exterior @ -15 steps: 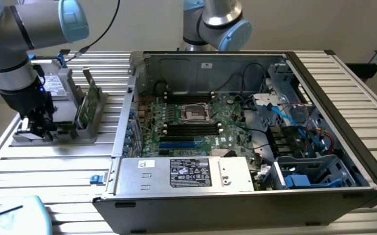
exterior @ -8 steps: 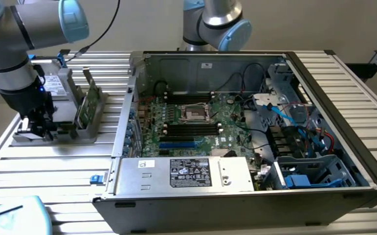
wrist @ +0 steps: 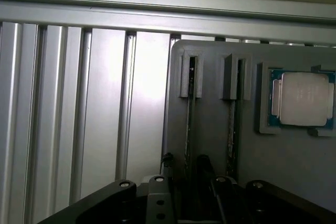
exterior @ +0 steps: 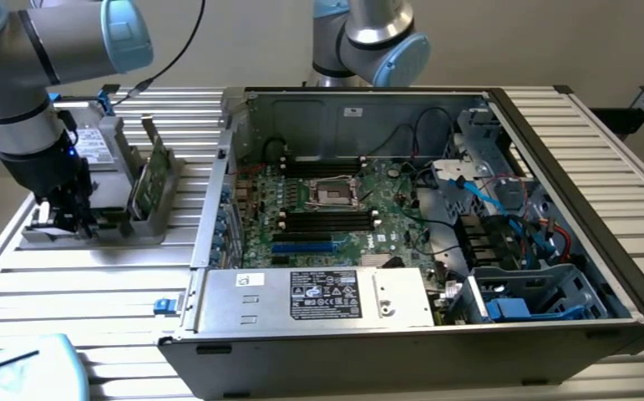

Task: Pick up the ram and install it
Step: 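Pick up the ram and move it above insertion slot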

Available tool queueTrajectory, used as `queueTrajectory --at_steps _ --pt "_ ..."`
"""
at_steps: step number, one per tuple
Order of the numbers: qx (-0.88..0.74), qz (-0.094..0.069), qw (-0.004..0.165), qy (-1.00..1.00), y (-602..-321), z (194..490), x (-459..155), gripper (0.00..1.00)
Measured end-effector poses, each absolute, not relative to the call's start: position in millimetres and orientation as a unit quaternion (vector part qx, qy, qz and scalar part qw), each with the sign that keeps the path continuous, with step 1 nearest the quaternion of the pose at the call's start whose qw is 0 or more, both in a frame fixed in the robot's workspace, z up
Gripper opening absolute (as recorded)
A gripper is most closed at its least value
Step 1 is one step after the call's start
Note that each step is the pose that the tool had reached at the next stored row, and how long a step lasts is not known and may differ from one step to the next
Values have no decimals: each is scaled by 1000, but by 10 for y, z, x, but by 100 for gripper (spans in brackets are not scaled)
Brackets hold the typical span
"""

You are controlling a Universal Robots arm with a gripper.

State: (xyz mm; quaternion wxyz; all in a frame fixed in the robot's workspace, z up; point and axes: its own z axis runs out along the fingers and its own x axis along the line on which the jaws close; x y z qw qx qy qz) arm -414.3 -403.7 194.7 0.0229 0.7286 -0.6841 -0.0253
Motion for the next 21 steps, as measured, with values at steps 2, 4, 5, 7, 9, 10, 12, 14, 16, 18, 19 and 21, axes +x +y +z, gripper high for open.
queueTrajectory --at_steps 2,4,5,7,9,10,12,14,16,18,19,21 --pt "729 -26 23 -684 -4034 1945 -4142 32" --pt "729 -26 23 -684 -4034 1945 -4142 32" --pt "729 -26 23 -684 -4033 1944 -4141 32" --pt "728 -26 23 -684 -4030 1941 -4141 32" --pt "728 -26 23 -685 -4023 1939 -4142 32" --pt "728 -27 23 -685 -4019 1939 -4142 32" --pt "727 -27 23 -685 -4015 1936 -4141 32" --pt "727 -27 23 -686 -4015 1937 -4142 32" --pt "727 -27 23 -686 -4015 1937 -4142 32" --pt "727 -27 23 -686 -4014 1936 -4142 32" --pt "727 -27 23 -686 -4014 1936 -4142 32" --pt "726 -27 23 -686 -4014 1936 -4142 30"
